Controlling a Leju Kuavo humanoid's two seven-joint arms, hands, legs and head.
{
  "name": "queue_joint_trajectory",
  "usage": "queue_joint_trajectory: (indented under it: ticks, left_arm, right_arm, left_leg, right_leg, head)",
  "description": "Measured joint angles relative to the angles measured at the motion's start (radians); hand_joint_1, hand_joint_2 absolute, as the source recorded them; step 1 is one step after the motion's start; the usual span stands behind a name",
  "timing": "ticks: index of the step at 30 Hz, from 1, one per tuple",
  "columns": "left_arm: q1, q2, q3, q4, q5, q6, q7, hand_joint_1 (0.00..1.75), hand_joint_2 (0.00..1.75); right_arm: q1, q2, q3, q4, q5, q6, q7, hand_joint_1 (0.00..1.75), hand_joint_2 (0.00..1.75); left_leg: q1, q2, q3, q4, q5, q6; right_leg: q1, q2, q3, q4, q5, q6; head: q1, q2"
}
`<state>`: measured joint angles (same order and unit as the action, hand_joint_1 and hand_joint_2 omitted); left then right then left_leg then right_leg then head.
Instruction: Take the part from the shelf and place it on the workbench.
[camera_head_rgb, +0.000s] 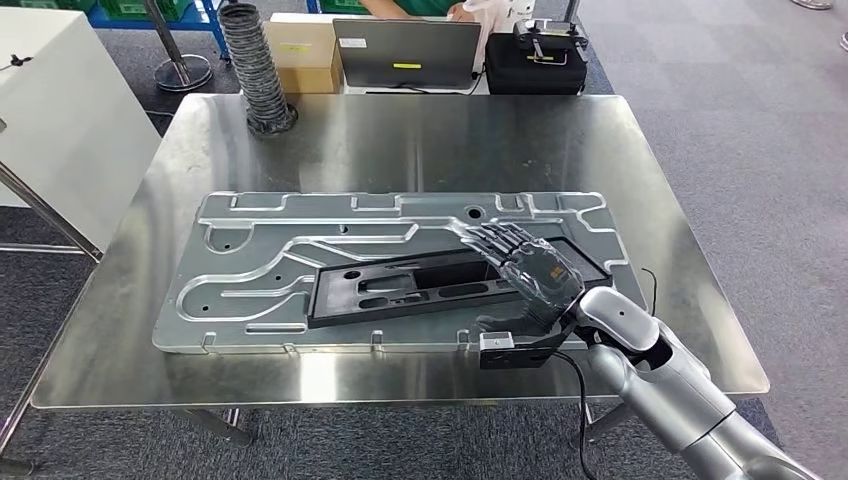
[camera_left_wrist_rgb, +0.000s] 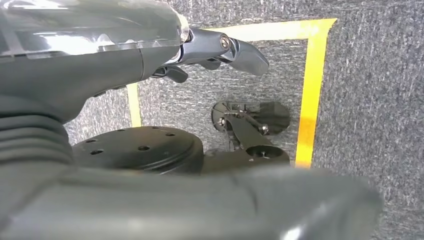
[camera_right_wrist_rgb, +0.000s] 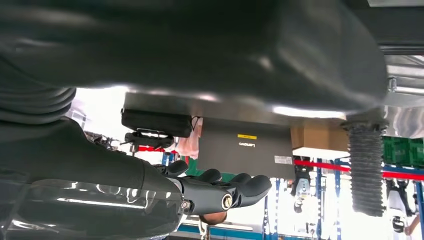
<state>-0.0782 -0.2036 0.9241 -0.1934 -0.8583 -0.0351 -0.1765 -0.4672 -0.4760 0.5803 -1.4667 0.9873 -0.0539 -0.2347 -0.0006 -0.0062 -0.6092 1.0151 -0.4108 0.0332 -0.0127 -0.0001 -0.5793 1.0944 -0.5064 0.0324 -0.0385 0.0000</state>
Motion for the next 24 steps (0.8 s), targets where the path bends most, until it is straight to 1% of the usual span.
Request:
queue_joint_trajectory:
  ticks: [1,2,3,4,5,6,7,8,9,10,11,12,13,15,16,17,18,20,21,22,23,24]
  left_arm:
    - [0.0,0.0,0.0,0.0,-0.001,0.0,0.002,0.0,0.0]
    - [-0.001,0.0,0.0,0.0,-0.003,0.0,0.003,0.0,0.0]
    - [-0.001,0.0,0.001,0.0,-0.005,-0.001,0.003,0.0,0.0]
    - [0.0,0.0,0.001,0.0,-0.007,-0.002,0.003,0.0,0.0]
    - [0.0,0.0,0.001,0.0,-0.009,-0.003,0.003,0.0,0.0]
    - [0.0,0.0,0.001,0.0,-0.011,-0.005,0.002,0.0,0.0]
    - [0.0,0.001,0.001,0.0,-0.012,-0.005,0.0,0.0,0.0]
    - [-0.001,0.001,0.001,0.0,-0.014,-0.006,-0.001,0.0,0.0]
    - [-0.001,0.001,0.001,0.0,-0.016,-0.007,-0.002,0.0,0.0]
    - [-0.001,0.001,0.001,0.0,-0.017,-0.007,-0.002,0.0,0.0]
    - [-0.001,0.001,0.001,0.0,-0.018,-0.007,-0.002,0.0,0.0]
    - [-0.001,0.001,0.001,0.0,-0.018,-0.007,-0.002,0.0,0.0]
    - [-0.001,0.002,0.001,0.0,-0.018,-0.007,-0.003,0.0,0.0]
    - [-0.004,0.002,0.001,0.0,-0.018,-0.008,-0.003,0.0,0.0]
    - [-0.006,0.003,0.001,0.0,-0.018,-0.008,-0.004,0.0,0.0]
    - [-0.008,0.003,0.001,0.0,-0.018,-0.009,-0.004,0.0,0.0]
    - [-0.008,0.003,0.001,0.0,-0.018,-0.009,-0.005,0.0,0.0]
    - [-0.008,0.003,0.001,0.0,-0.018,-0.01,-0.005,0.0,0.0]
    - [-0.008,0.003,0.002,0.0,-0.018,-0.01,-0.004,0.0,0.0]
    - [-0.009,0.003,0.002,0.0,-0.018,-0.01,-0.004,0.0,0.0]
    - [-0.009,0.003,0.002,0.0,-0.019,-0.01,-0.004,0.0,0.0]
    - [-0.01,0.003,0.002,0.0,-0.02,-0.011,-0.004,0.0,0.0]
  right_arm:
    - [0.0,0.0,0.0,0.0,0.0,0.001,0.002,0.0,0.0]
    - [0.0,0.0,0.0,-0.001,0.0,0.001,0.004,0.0,0.0]
    - [0.001,0.001,0.0,-0.001,0.0,0.003,0.007,0.0,0.0]
    - [0.002,0.001,0.0,-0.002,0.0,0.004,0.009,0.0,0.0]
    - [0.003,0.001,0.0,-0.002,0.0,0.005,0.01,0.0,0.0]
    - [0.004,0.001,0.0,-0.002,0.001,0.006,0.012,0.0,0.0]
    - [0.006,0.001,0.0,-0.003,0.001,0.006,0.014,0.0,0.0]
    - [0.009,0.002,0.0,-0.003,0.002,0.007,0.015,0.0,0.0]
    - [0.012,0.002,0.0,-0.004,0.003,0.007,0.017,0.0,0.0]
    - [0.017,0.002,0.0,-0.004,0.003,0.008,0.018,0.0,0.0]
    - [0.02,0.003,0.0,-0.004,0.004,0.009,0.018,0.0,0.0]
    - [0.023,0.003,0.0,-0.004,0.004,0.009,0.019,0.0,0.0]
    - [0.025,0.003,0.0,-0.004,0.005,0.01,0.019,0.0,0.0]
    - [0.026,0.003,0.0,-0.006,0.006,0.011,0.019,0.0,0.0]
    - [0.025,0.004,0.0,-0.007,0.007,0.011,0.019,0.0,0.0]
    - [0.024,0.004,0.0,-0.008,0.008,0.011,0.019,0.0,0.0]
    - [0.022,0.006,0.0,-0.009,0.01,0.013,0.019,0.0,0.0]
    - [0.019,0.008,0.0,-0.009,0.013,0.018,0.019,0.0,0.0]
    - [0.018,0.009,0.0,-0.009,0.013,0.021,0.019,0.0,0.0]
    - [0.016,0.009,0.0,-0.008,0.013,0.023,0.019,0.0,0.0]
    - [0.015,0.009,0.0,-0.008,0.012,0.024,0.019,0.0,0.0]
    - [0.014,0.009,0.0,-0.008,0.011,0.025,0.019,0.0,0.0]
  left_leg:
    - [-0.002,-0.001,-0.004,0.003,0.002,-0.004]
    - [-0.003,-0.001,-0.007,0.005,0.006,-0.01]
    - [-0.003,-0.001,-0.01,0.005,0.01,-0.016]
    - [-0.004,-0.001,-0.012,0.003,0.015,-0.023]
    - [-0.003,-0.001,-0.015,0.005,0.014,-0.029]
    - [-0.003,-0.001,-0.021,0.017,-0.001,-0.034]
    - [-0.002,-0.001,-0.033,0.049,-0.032,-0.039]
    - [0.001,0.0,-0.051,0.101,-0.076,-0.043]
    - [0.003,0.001,-0.072,0.167,-0.124,-0.047]
    - [0.004,0.001,-0.088,0.23,-0.163,-0.05]
    - [0.005,0.001,-0.092,0.27,-0.185,-0.052]
    - [0.005,0.001,-0.078,0.274,-0.188,-0.053]
    - [0.005,0.001,-0.042,0.236,-0.175,-0.052]
    - [0.004,0.0,0.062,0.088,-0.137,-0.045]
    - [0.002,0.0,0.1,0.026,-0.122,-0.039]
    - [0.0,-0.001,0.118,-0.009,-0.115,-0.033]
    - [-0.003,-0.002,0.119,-0.019,-0.111,-0.026]
    - [-0.005,0.0,0.11,-0.019,-0.091,-0.012]
    - [-0.004,0.001,0.103,-0.021,-0.079,-0.004]
    - [-0.002,0.003,0.093,-0.023,-0.065,0.003]
    - [-0.001,0.005,0.081,-0.025,-0.052,0.008]
    - [-0.001,0.006,0.066,-0.024,-0.04,0.011]
  right_leg:
    - [0.002,0.0,0.025,-0.049,0.016,-0.005]
    - [0.005,0.001,0.035,-0.075,0.023,-0.01]
    - [0.008,0.002,0.032,-0.079,0.026,-0.015]
    - [0.007,0.002,0.028,-0.08,0.033,-0.022]
    - [0.006,0.0,0.024,-0.083,0.04,-0.028]
    - [0.003,-0.001,0.019,-0.086,0.048,-0.034]
    - [0.0,-0.003,0.011,-0.09,0.058,-0.041]
    - [0.0,-0.005,0.001,-0.091,0.068,-0.045]
    - [0.0,-0.005,-0.011,-0.091,0.076,-0.048]
    - [0.0,-0.006,-0.023,-0.09,0.085,-0.049]
    - [0.001,-0.006,-0.035,-0.089,0.094,-0.048]
    - [0.001,-0.007,-0.047,-0.088,0.103,-0.047]
    - [0.001,-0.007,-0.059,-0.087,0.112,-0.045]
    - [0.001,-0.006,-0.078,-0.084,0.129,-0.038]
    - [0.002,-0.006,-0.084,-0.083,0.137,-0.033]
    - [0.002,-0.005,-0.087,-0.083,0.145,-0.027]
    - [0.002,-0.005,-0.088,-0.085,0.153,-0.02]
    - [-0.001,-0.005,-0.09,-0.091,0.167,-0.007]
    - [-0.002,-0.004,-0.096,-0.085,0.156,-0.001]
    - [-0.004,-0.004,-0.107,-0.064,0.127,0.004]
    - [-0.005,-0.003,-0.122,-0.023,0.079,0.007]
    - [-0.006,-0.003,-0.139,0.037,0.023,0.011]
  head:
    - [0.0,0.0]
    - [0.0,0.0]
    - [0.0,0.0]
    - [0.0,0.0]
    - [0.0,0.0]
    - [0.0,0.0]
    - [0.0,0.0]
    - [0.0,0.0]
    - [0.0,0.0]
    - [0.0,0.0]
    - [0.0,0.0]
    - [0.0,0.0]
    - [0.0,0.0]
    - [0.0,0.0]
    - [0.0,0.0]
    - [0.0,0.0]
    - [0.0,0.0]
    - [0.0,0.0]
    - [0.0,0.0]
    - [0.0,0.0]
    - [0.0,0.0]
    - [0.0,0.0]
